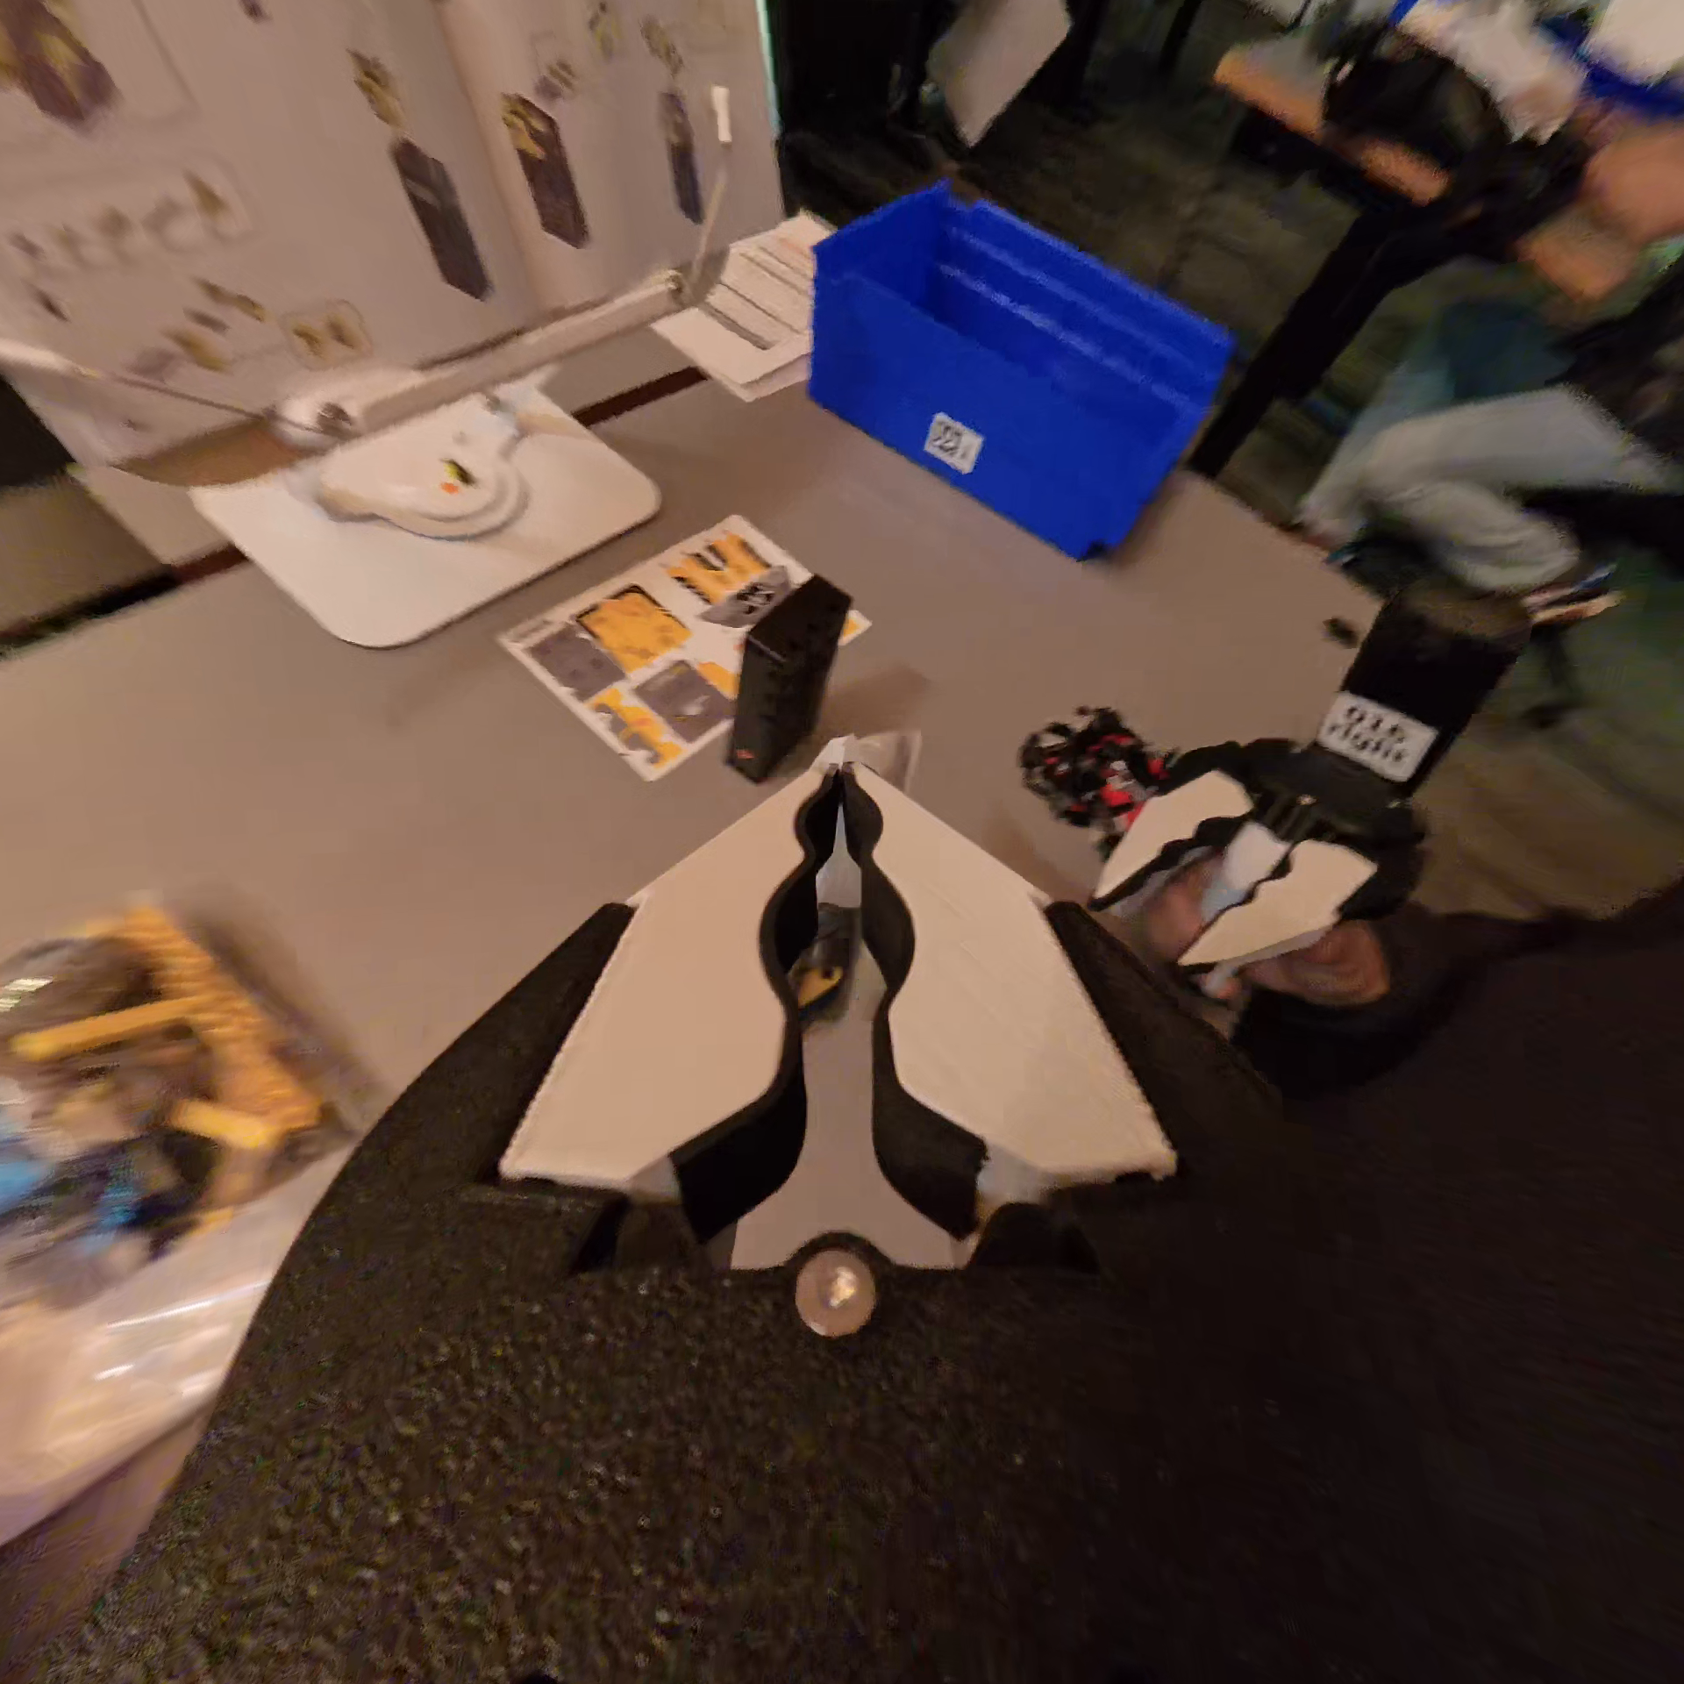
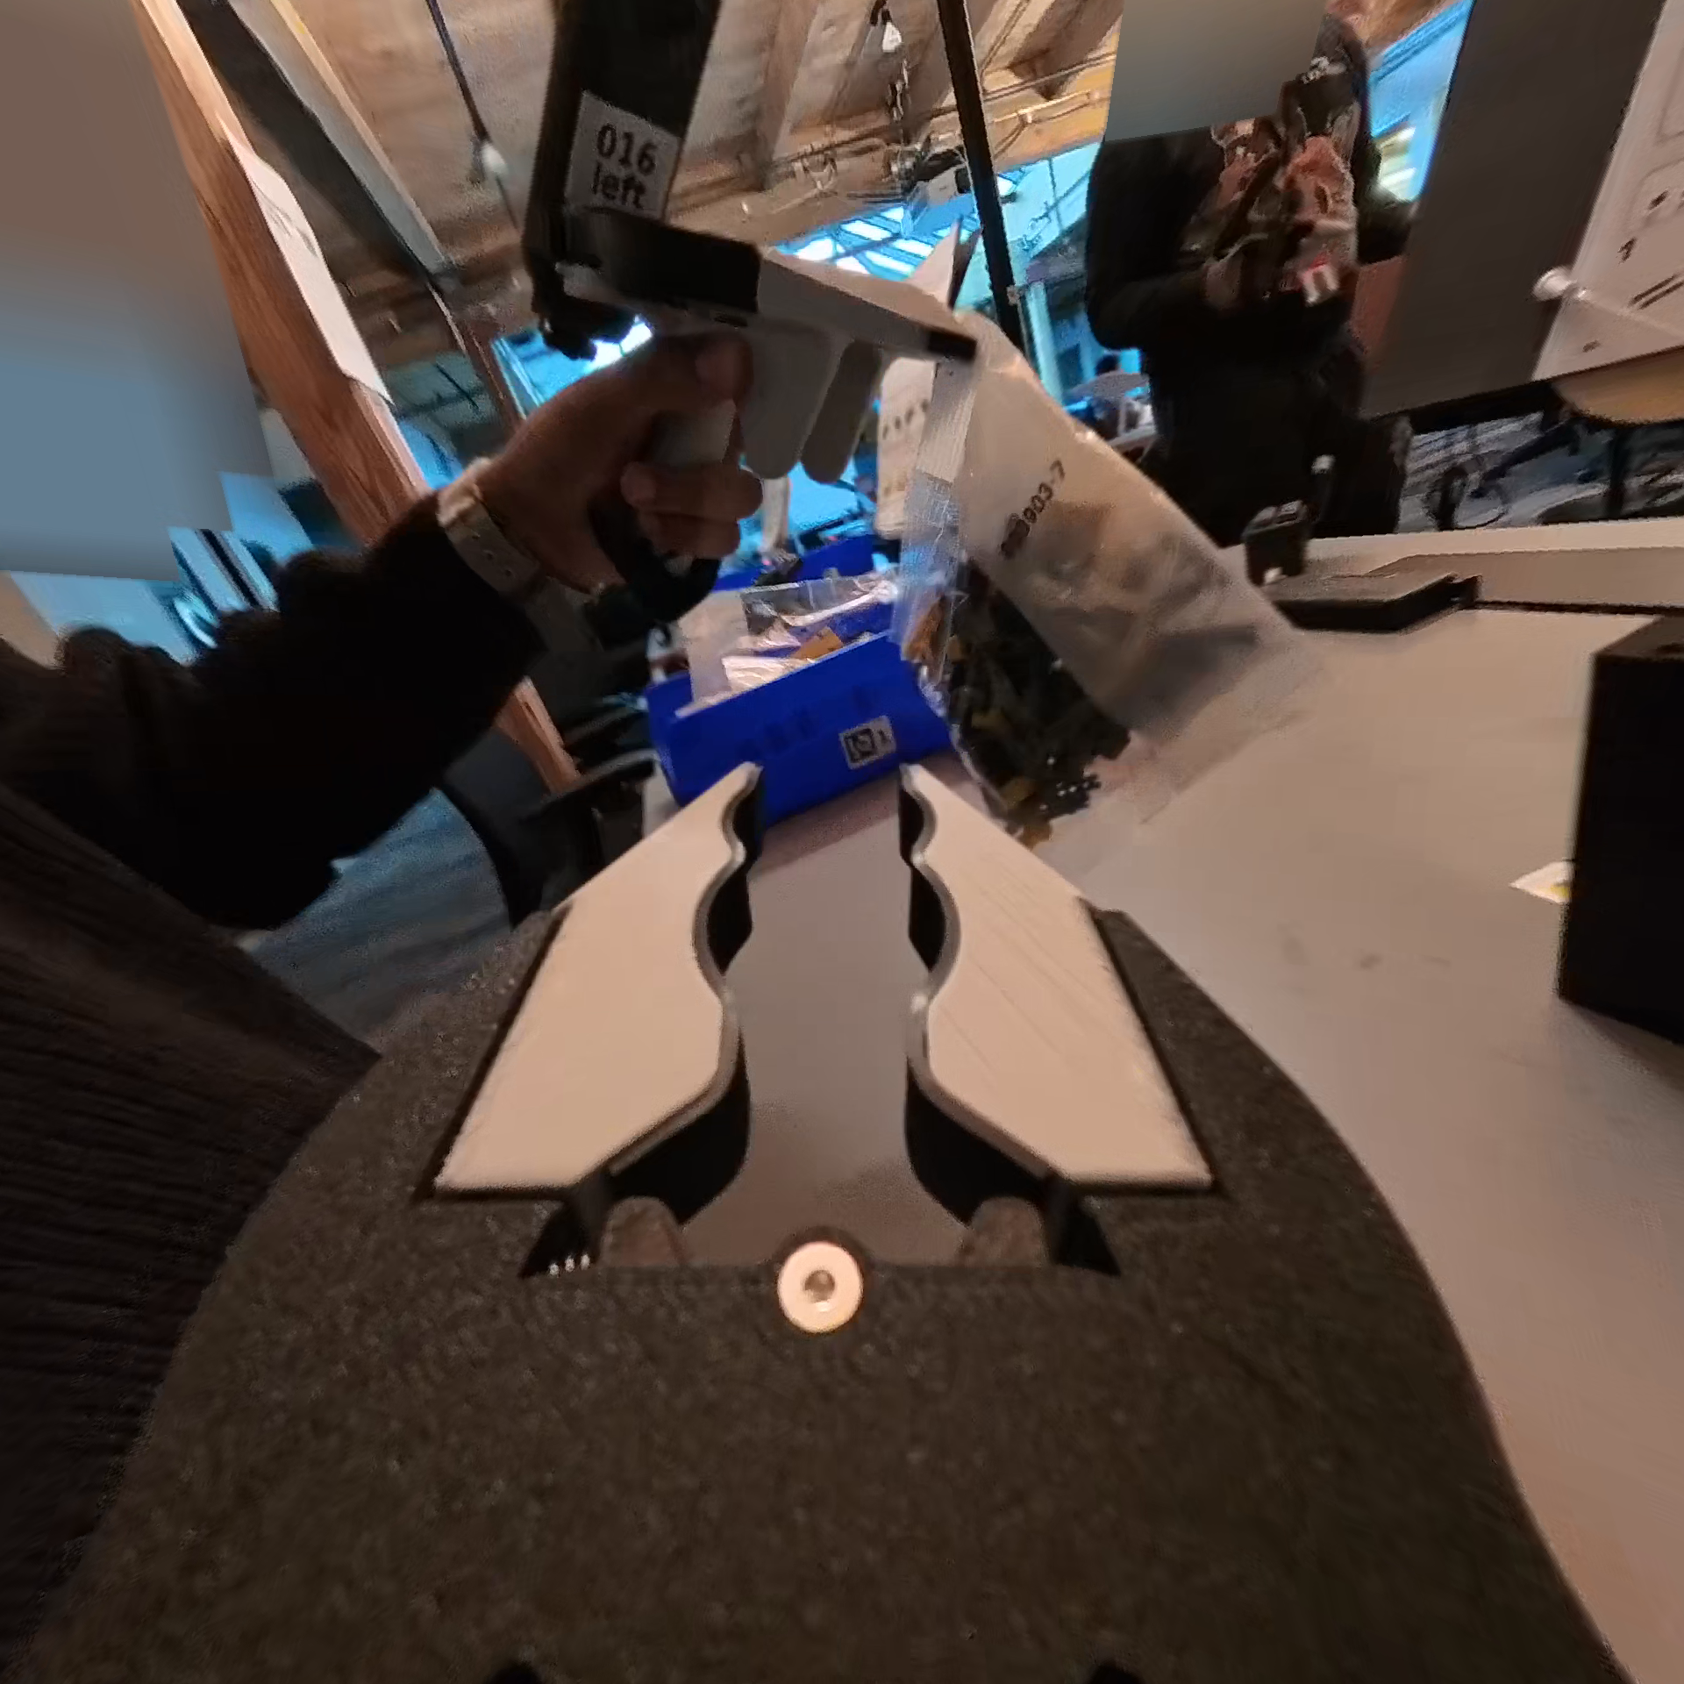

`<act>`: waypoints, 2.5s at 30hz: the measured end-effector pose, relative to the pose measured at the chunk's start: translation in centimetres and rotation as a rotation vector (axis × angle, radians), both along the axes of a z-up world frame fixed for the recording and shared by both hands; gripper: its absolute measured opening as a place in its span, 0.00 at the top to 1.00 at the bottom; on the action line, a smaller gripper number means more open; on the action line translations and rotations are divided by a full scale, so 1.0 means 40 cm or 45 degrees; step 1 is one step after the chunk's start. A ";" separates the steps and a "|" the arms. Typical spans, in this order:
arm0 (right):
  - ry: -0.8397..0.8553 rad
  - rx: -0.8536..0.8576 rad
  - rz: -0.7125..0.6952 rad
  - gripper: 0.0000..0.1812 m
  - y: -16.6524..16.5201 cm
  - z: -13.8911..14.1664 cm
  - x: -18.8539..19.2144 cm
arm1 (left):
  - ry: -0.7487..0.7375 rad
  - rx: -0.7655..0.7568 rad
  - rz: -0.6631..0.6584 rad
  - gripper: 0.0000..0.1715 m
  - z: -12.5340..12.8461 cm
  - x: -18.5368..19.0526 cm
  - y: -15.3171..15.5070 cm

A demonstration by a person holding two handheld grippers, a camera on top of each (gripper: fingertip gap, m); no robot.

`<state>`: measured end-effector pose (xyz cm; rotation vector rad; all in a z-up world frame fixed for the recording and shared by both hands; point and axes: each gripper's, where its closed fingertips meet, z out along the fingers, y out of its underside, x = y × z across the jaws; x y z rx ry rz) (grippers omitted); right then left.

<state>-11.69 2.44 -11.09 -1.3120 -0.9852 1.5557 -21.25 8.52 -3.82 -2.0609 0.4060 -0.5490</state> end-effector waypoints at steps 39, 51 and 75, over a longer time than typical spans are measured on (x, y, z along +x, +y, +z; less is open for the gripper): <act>-0.289 0.378 0.009 0.85 -0.099 -0.100 -0.047 | -0.033 0.063 0.776 0.85 -0.322 -0.355 -0.142; -0.330 0.452 0.008 0.85 -0.034 -0.017 -0.152 | -0.057 0.340 0.803 0.86 -0.274 -0.382 -0.056; -0.838 0.681 0.028 0.65 0.005 -0.284 -0.347 | -0.147 0.352 0.719 0.86 -0.319 -0.386 -0.019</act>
